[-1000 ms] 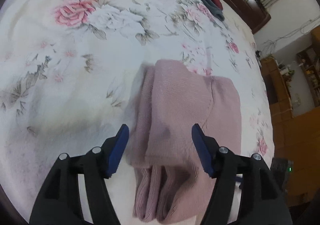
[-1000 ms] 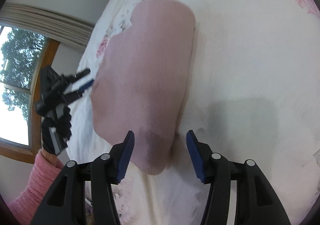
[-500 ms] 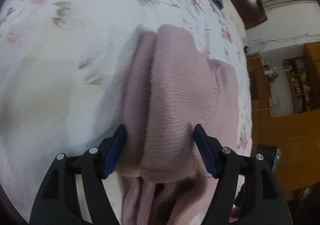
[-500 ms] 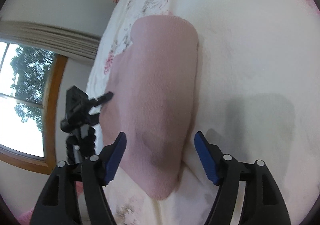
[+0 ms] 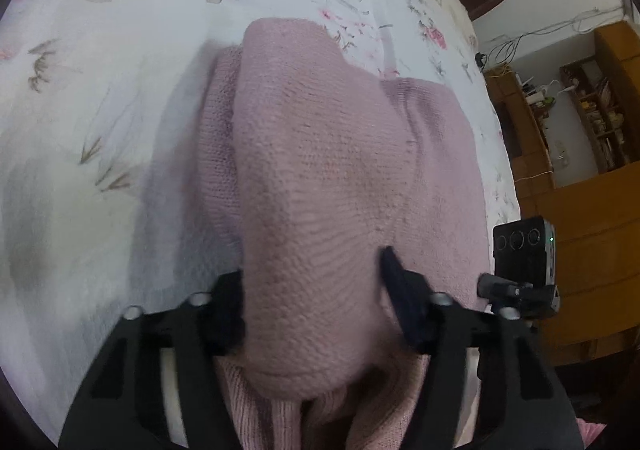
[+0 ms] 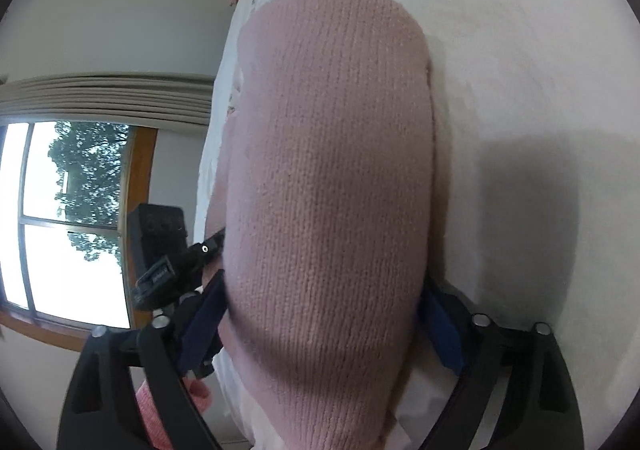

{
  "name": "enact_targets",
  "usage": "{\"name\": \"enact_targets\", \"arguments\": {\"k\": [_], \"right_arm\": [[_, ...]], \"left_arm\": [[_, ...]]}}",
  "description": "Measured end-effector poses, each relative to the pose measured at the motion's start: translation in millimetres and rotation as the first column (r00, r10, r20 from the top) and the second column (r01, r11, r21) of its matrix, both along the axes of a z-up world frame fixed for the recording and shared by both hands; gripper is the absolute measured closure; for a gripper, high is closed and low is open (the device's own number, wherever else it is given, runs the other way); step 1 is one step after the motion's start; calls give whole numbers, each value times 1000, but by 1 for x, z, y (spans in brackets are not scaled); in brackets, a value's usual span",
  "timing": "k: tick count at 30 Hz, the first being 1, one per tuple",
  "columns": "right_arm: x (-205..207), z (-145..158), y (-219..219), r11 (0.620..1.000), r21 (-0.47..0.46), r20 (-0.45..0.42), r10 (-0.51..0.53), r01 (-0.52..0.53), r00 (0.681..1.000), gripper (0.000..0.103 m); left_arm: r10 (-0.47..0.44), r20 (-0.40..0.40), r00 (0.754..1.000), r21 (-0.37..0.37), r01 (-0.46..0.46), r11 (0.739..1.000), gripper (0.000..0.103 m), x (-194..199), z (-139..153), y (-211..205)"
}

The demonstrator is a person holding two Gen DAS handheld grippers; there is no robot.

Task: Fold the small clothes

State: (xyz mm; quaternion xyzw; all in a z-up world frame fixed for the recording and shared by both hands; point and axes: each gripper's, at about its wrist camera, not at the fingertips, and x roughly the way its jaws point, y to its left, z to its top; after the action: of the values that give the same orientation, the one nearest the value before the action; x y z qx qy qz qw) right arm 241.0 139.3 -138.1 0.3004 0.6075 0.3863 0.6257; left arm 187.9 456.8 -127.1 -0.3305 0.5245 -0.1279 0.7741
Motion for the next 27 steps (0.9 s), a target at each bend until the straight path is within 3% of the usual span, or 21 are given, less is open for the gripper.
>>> {"name": "enact_targets", "arguments": {"k": [4, 11, 17, 23, 27], "right_arm": [[-8, 20, -5, 1000, 26, 31, -15, 14, 999, 46], [-29, 69, -28, 1000, 19, 96, -5, 3, 995, 48], [-73, 112, -103, 1000, 27, 105, -18, 16, 994, 48], [-121, 132, -175, 999, -18, 100, -32, 34, 994, 48], [-148, 119, -204, 997, -60, 74, -50, 54, 996, 47]], "left_arm": [[29, 34, 999, -20, -28, 999, 63, -8, 9, -1], [14, 136, 991, -118, 2, 993, 64, -39, 58, -41], [-54, 182, 982, -189, 88, 978, 64, -77, 89, -112], [-126, 176, 976, -234, 166, 958, 64, -113, 87, -186], [-151, 122, 981, -227, 175, 958, 64, -130, 65, -220]]}}
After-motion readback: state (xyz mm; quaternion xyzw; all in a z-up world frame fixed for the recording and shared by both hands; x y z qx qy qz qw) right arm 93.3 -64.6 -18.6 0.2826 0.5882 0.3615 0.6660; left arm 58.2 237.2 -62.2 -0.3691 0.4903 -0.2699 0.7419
